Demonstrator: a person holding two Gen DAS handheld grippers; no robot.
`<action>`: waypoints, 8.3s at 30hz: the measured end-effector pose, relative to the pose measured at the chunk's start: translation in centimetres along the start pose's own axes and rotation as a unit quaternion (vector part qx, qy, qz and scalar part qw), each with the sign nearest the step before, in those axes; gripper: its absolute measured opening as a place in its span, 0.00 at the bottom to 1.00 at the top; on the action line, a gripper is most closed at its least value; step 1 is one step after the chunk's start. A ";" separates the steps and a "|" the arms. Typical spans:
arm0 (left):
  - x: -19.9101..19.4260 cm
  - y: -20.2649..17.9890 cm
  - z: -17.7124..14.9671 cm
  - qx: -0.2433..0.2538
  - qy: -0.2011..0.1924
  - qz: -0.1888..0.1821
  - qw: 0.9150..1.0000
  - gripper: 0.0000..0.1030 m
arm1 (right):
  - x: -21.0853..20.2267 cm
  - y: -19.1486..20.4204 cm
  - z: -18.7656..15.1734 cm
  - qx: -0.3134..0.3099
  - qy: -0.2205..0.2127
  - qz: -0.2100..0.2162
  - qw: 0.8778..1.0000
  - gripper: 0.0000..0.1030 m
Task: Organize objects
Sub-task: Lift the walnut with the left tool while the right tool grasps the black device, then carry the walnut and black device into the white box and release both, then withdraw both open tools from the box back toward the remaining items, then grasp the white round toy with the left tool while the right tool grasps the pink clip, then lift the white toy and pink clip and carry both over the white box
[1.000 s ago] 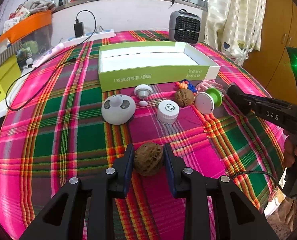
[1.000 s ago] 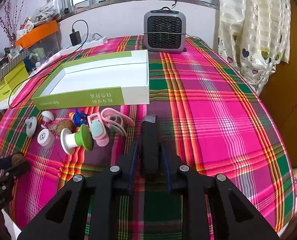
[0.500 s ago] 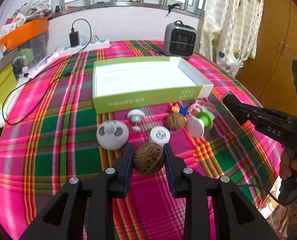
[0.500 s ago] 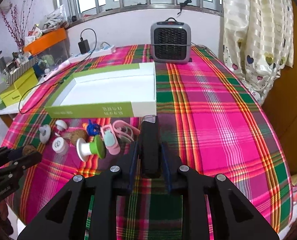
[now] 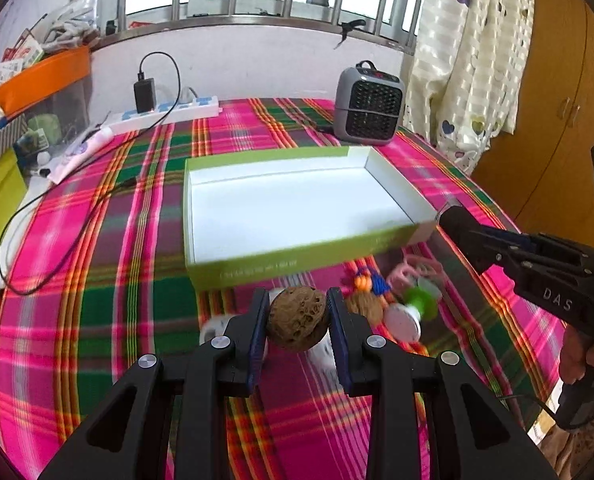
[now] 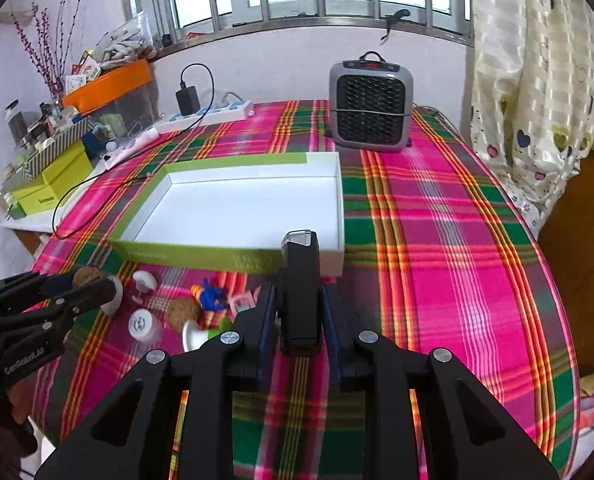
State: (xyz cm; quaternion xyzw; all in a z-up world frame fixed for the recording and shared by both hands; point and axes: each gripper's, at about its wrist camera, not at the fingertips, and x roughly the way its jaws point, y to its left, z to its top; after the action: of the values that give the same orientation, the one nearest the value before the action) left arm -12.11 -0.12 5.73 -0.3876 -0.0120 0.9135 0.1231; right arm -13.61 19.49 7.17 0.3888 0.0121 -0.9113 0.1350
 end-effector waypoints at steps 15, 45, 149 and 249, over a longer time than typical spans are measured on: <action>4.3 0.6 6.6 0.002 -0.005 -0.016 1.000 0.26 | 4.3 0.3 4.7 -0.015 0.019 0.009 1.000 0.23; 15.8 0.9 12.0 0.004 0.075 -0.002 0.997 0.27 | 12.6 -1.2 8.3 -0.011 0.071 -0.004 0.997 0.23; 3.2 4.3 3.4 -0.044 0.026 0.017 0.999 0.38 | 2.9 -0.2 0.9 -0.017 0.009 0.009 1.000 0.38; 2.2 5.0 -2.4 -0.051 0.043 0.000 0.998 0.43 | 4.5 -0.1 -1.9 -0.082 0.044 0.025 0.995 0.29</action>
State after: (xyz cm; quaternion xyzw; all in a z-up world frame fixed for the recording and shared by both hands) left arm -12.93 -4.60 1.97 -0.4322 -0.0531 0.8943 0.1034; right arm -15.28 18.79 2.59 0.4167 0.0828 -0.8855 0.1882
